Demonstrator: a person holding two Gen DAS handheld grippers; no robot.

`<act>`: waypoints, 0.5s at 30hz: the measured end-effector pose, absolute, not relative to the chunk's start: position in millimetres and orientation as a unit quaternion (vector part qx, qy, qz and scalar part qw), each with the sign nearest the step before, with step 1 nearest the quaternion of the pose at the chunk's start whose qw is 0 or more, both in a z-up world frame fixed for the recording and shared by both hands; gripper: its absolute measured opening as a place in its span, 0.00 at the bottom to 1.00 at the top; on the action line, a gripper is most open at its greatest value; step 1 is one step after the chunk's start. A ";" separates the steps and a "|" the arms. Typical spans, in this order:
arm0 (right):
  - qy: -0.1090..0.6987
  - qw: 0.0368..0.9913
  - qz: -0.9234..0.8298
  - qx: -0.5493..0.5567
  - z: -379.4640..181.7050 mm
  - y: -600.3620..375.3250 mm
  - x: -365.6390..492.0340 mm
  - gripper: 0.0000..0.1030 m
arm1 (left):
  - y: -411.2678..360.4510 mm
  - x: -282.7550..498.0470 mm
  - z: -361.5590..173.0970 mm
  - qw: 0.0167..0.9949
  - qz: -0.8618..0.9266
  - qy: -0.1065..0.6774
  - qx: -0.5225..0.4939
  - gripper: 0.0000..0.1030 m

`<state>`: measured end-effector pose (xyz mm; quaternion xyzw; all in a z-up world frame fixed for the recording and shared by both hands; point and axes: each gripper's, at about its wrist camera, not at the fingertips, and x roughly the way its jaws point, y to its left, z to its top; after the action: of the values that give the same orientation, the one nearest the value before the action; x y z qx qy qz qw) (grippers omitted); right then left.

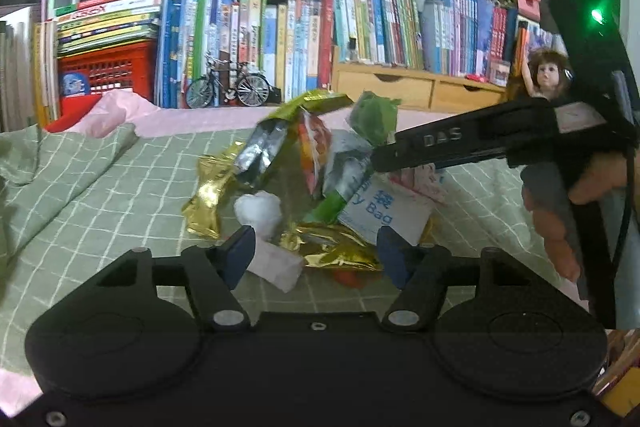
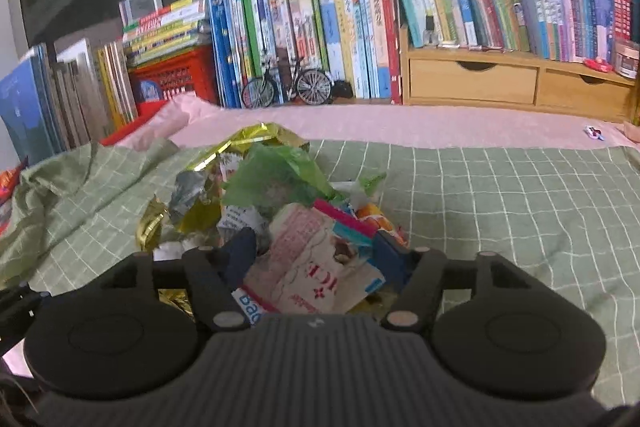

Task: Collect trash
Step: 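Grasp the pink-white wrapper with the left tool while the right tool grasps the pink ICE wrapper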

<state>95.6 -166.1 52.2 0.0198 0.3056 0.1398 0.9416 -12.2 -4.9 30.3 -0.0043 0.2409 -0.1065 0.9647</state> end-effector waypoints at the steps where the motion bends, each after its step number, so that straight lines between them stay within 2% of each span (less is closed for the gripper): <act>1: 0.312 0.940 0.134 0.018 50.9 -166.0 97.2 0.49 | -6.7 -9.5 28.8 0.964 -0.108 0.244 -0.002 0.62; 3: 0.313 0.941 0.128 0.020 50.4 -168.3 95.5 0.48 | -10.0 -4.5 26.0 0.961 -0.111 0.255 -0.002 0.58; 5: 0.305 0.944 0.125 0.018 51.8 -172.1 88.9 0.48 | -10.7 -1.1 23.3 0.957 -0.114 0.265 -0.008 0.49; 15: 0.286 0.953 0.104 0.003 60.0 -200.0 63.1 0.47 | 5.6 -10.8 28.8 0.969 -0.065 0.237 -0.018 0.54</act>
<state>63.1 -200.0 60.0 0.0026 0.2857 0.1038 0.9527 -10.8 5.6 28.8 -0.0178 0.2375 -0.0654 0.9690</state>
